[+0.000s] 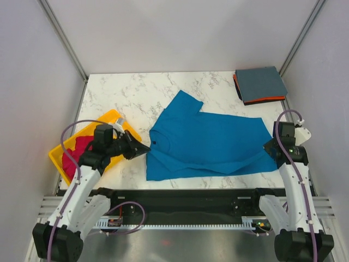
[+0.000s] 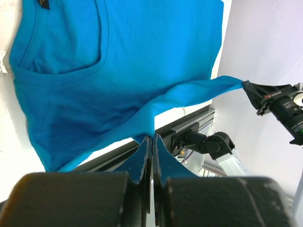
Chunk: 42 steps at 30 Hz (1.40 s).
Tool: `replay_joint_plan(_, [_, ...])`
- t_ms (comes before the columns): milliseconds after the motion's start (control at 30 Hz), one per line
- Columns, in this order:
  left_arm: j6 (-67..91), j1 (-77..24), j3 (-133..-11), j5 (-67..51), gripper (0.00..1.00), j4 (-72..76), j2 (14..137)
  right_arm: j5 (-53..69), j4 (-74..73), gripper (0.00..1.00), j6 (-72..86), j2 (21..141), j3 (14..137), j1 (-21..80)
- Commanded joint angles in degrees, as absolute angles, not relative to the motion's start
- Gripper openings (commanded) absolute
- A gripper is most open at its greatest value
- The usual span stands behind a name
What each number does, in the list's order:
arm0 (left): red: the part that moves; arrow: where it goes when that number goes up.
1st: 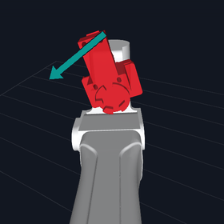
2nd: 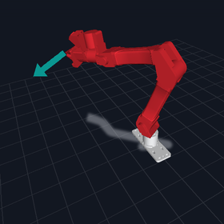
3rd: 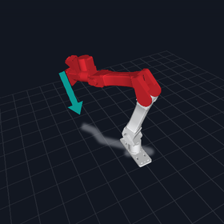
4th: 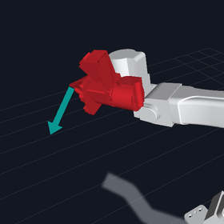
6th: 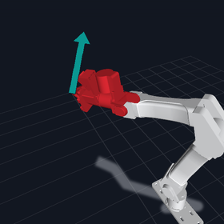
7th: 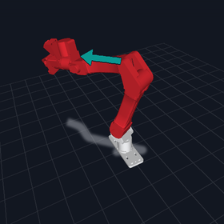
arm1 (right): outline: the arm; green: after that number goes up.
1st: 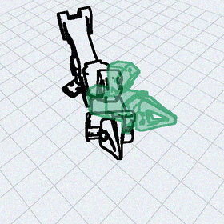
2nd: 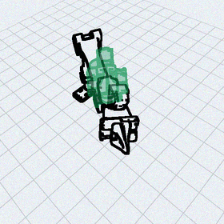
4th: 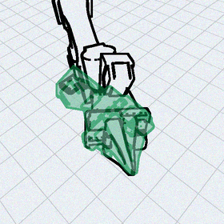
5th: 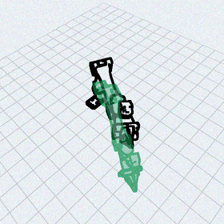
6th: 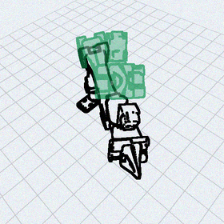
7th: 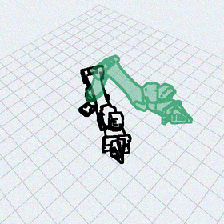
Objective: Fold and stack the t-shirts
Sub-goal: Flatten the tshirt out
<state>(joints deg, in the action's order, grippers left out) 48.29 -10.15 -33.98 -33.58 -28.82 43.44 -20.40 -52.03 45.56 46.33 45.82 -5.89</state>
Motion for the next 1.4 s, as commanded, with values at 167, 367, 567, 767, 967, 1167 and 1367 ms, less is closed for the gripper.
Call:
replay_joint_plan(167, [43.59,-10.64,-63.50,-31.38,0.02,-27.76,59.05,-8.87,-43.14,0.00,36.74,56.68,69.57,-5.98])
replay_joint_plan(367, [41.84,-10.72,-91.64,-25.15,0.02,-38.99,63.98,-7.93,-56.32,0.00,34.72,62.05,96.91,-6.06])
replay_joint_plan(567, [45.96,-10.72,-105.46,-26.37,0.02,-44.21,58.81,-5.19,-63.01,0.00,36.38,54.16,109.07,-6.06])
replay_joint_plan(767, [47.11,-10.72,-115.03,-24.44,0.02,-53.07,50.36,-6.33,-68.11,0.00,39.46,45.18,114.16,-6.06])
replay_joint_plan(967, [45.62,-10.72,-120.94,-26.28,0.02,-56.69,54.48,-3.34,-67.86,0.00,39.03,48.24,115.84,-5.98])
replay_joint_plan(1167, [40.70,-10.72,-120.85,-22.24,0.02,-54.68,64.14,-5.98,-55.22,0.00,35.77,54.13,106.54,-5.89])
replay_joint_plan(1367, [40.43,-10.63,-122.24,-16.62,0.02,-48.17,77.59,-1.23,-32.09,0.00,34.81,63.35,93.86,-5.89])
